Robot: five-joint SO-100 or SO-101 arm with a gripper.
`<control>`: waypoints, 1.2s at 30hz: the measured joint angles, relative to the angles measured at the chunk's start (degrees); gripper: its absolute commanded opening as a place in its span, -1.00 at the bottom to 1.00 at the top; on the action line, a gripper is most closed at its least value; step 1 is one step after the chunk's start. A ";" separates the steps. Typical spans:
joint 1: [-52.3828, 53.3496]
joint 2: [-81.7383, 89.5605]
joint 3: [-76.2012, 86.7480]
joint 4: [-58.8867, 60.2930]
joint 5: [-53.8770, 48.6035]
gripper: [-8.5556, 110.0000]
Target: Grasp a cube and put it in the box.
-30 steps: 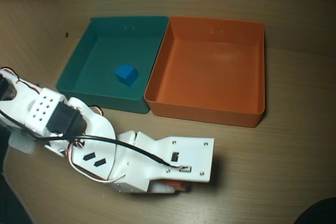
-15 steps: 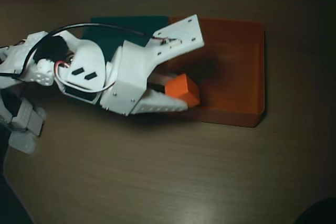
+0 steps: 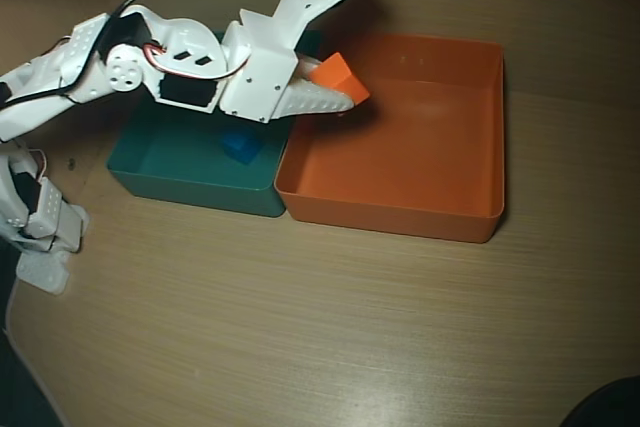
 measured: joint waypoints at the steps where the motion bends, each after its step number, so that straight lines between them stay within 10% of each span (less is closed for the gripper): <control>1: -0.09 -1.05 0.00 0.00 0.00 -0.96; 23: -1.41 -15.29 -8.09 0.00 0.00 -0.93; 36: -1.41 -15.29 -8.09 0.00 0.00 -0.04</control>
